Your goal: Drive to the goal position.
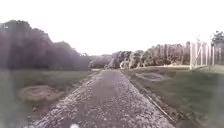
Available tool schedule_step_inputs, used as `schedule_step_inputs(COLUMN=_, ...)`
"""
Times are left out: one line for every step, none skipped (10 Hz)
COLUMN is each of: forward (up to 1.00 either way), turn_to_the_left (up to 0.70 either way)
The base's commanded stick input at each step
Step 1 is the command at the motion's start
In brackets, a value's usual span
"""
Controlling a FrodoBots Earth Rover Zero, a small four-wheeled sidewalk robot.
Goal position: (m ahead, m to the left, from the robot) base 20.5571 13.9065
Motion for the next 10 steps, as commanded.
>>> schedule_step_inputs(forward=0.85, turn_to_the_left=0.00)
schedule_step_inputs(forward=0.85, turn_to_the_left=0.00)
schedule_step_inputs(forward=0.85, turn_to_the_left=0.00)
schedule_step_inputs(forward=0.85, turn_to_the_left=0.00)
schedule_step_inputs(forward=0.85, turn_to_the_left=0.00)
schedule_step_inputs(forward=0.85, turn_to_the_left=0.00)
schedule_step_inputs(forward=0.85, turn_to_the_left=0.00)
schedule_step_inputs(forward=0.85, turn_to_the_left=0.00)
schedule_step_inputs(forward=0.85, turn_to_the_left=0.00)
schedule_step_inputs(forward=0.85, turn_to_the_left=0.00)
